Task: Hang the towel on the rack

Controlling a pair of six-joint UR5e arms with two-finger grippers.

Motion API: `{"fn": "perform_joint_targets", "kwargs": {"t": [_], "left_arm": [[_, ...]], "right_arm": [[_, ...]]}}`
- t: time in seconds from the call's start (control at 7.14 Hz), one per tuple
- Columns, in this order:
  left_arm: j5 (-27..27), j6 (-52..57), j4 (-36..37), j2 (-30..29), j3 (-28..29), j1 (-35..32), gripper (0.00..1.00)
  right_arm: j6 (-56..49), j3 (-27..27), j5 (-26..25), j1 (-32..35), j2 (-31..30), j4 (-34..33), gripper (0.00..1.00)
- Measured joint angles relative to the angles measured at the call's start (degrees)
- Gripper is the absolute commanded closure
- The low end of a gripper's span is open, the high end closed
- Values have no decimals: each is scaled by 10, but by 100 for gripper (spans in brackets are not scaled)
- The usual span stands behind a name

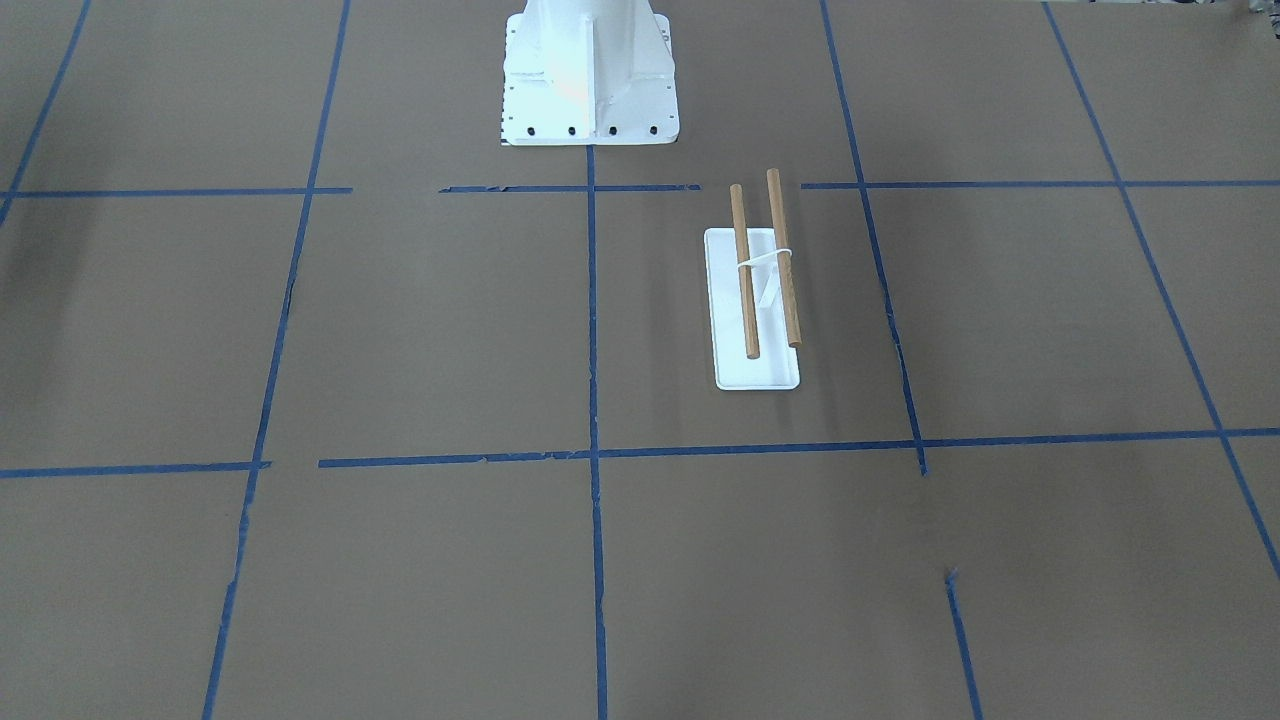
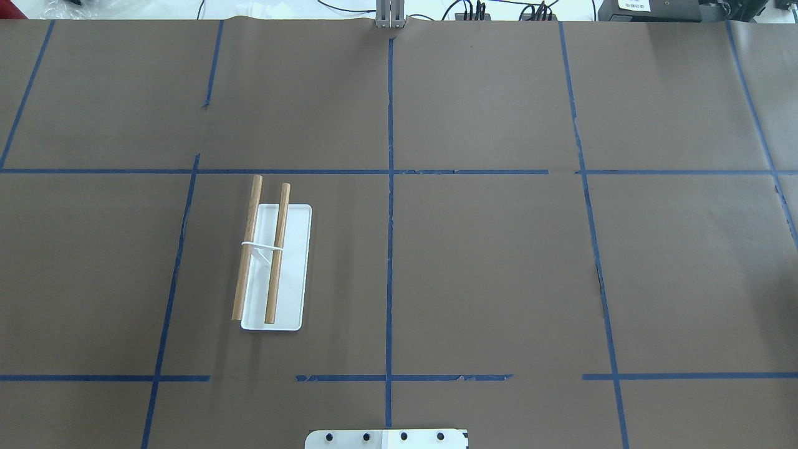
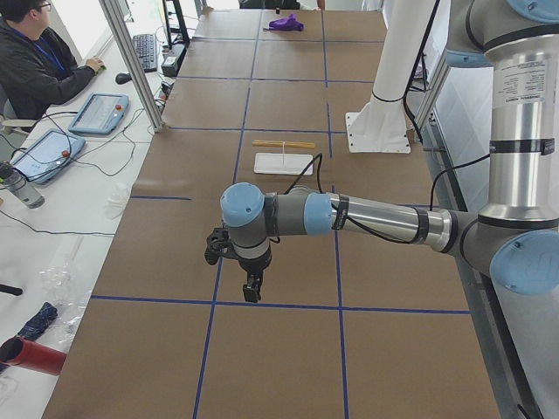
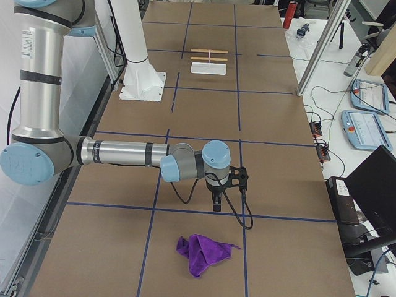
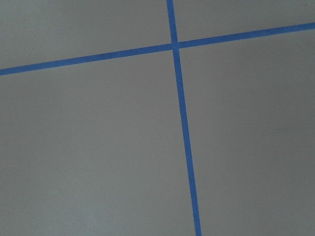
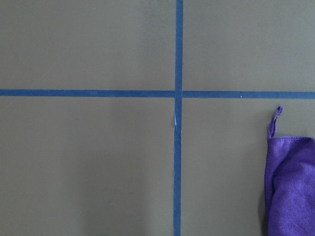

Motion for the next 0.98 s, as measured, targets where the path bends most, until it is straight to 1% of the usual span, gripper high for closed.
{"fn": "perform_joint_targets", "kwargs": {"t": [0.28, 0.56, 0.7, 0.84, 0.98], "left_arm": [[0, 1, 1, -8, -4, 1, 0], [0, 2, 1, -11, -19, 4, 0], [-2, 3, 0, -12, -23, 5, 0], [-4, 3, -1, -12, -24, 6, 0], [-6, 3, -1, -12, -24, 6, 0]], "right_arm": [[-2, 7, -2, 0, -1, 1, 0], [-5, 30, -11, -14, -5, 3, 0], [-9, 36, -38, -25, -12, 6, 0], [-35, 36, -80, -32, -30, 14, 0], [-83, 28, -103, -34, -52, 25, 1]]}}
